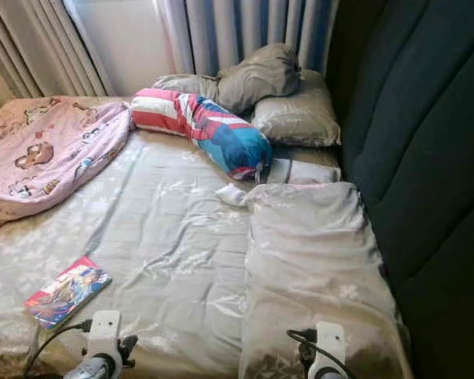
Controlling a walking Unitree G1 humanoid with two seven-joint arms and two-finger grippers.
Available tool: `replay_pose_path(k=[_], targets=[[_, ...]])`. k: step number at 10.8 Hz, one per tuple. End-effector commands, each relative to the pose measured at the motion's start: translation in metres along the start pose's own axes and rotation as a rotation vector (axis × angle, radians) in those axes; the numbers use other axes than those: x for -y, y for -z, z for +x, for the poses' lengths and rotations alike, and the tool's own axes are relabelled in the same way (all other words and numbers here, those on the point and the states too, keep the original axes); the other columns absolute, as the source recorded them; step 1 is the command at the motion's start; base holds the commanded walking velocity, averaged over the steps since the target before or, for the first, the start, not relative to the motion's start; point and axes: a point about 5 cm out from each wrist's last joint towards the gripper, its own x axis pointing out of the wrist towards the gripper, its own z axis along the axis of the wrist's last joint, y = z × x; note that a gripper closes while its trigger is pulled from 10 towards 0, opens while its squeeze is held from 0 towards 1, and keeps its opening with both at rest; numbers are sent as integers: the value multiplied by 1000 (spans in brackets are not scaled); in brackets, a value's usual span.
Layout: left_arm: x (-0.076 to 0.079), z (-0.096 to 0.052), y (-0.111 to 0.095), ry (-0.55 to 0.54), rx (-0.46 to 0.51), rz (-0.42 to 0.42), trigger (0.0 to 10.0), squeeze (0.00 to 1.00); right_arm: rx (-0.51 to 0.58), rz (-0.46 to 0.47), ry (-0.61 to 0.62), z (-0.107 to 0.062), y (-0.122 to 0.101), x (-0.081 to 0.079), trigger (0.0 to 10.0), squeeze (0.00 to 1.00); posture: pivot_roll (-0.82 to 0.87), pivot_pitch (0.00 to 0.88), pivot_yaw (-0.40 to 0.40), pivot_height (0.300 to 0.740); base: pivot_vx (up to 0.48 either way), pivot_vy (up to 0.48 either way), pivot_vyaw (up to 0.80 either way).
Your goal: Clean up the room
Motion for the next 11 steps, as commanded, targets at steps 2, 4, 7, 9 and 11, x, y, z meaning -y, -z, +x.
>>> replay_pose_path(k=[2,4,7,9,11], targets=[[-3,-2,8,-7,-33,-10,10000,0,-9,-2,7,0,1,2,10000,0,48,0,24,740,0,0,0],[0,-2,8,-2,-32,-11,10000,0,7,-28,-3,2,-8,1,10000,0,50,0,21,740,0,0,0],[-1,-3,11,-6,-33,-14,10000,0,3,-41,-15,3,-9,-3,10000,0,57,0,16,740,0,290,408],[-2,-3,10,-10,-32,-19,10000,0,-7,-34,-20,2,-6,-3,10000,0,58,0,15,740,0,291,0],[-3,-3,10,-14,-30,-27,10000,0,-10,-21,-23,1,-3,-4,10000,0,53,0,20,740,0,381,0]])
